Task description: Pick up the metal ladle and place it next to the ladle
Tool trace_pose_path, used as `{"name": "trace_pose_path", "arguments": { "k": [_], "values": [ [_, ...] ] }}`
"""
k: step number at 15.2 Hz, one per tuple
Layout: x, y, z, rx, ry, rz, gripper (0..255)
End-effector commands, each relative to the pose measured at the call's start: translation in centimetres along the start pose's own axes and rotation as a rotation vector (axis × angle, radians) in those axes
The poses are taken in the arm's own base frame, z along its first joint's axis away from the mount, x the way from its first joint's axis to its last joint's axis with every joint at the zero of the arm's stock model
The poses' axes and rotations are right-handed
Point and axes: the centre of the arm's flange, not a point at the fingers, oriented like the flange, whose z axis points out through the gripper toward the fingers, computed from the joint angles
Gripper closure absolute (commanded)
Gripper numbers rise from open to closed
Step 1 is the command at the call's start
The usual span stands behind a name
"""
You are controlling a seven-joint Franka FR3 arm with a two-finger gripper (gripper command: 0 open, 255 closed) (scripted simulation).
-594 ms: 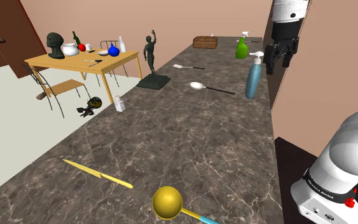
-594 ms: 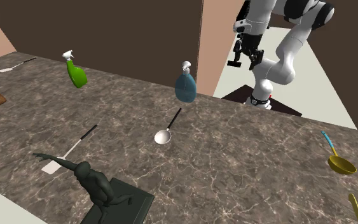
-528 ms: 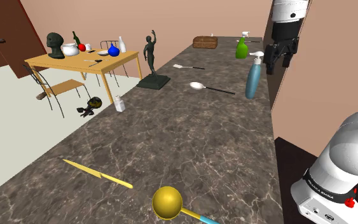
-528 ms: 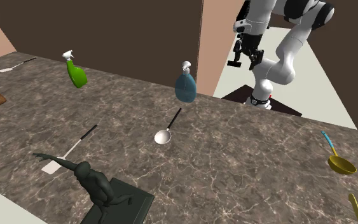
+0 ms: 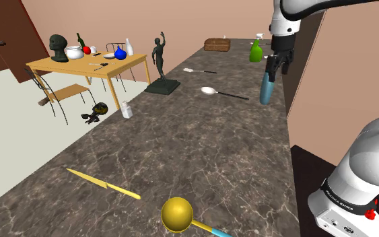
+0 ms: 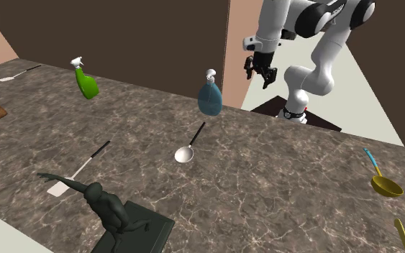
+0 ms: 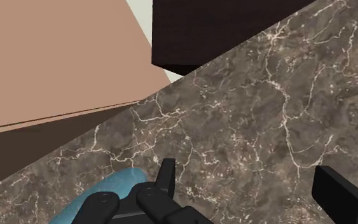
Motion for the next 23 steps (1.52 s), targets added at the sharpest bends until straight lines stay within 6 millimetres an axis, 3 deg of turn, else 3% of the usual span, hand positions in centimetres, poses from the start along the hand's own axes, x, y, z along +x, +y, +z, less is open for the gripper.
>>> {"name": "trace_pose_path", "arguments": {
  "k": [1, 12, 23],
  "values": [
    [2.5, 0.5, 1.2, -0.007, 0.003, -0.039, 0],
    [15.1, 3.3, 7.2, -0.038, 0.014, -0.238, 0],
    [28.0, 3.6, 13.0, -0.069, 0.025, -0.438, 0]
  ]
}}
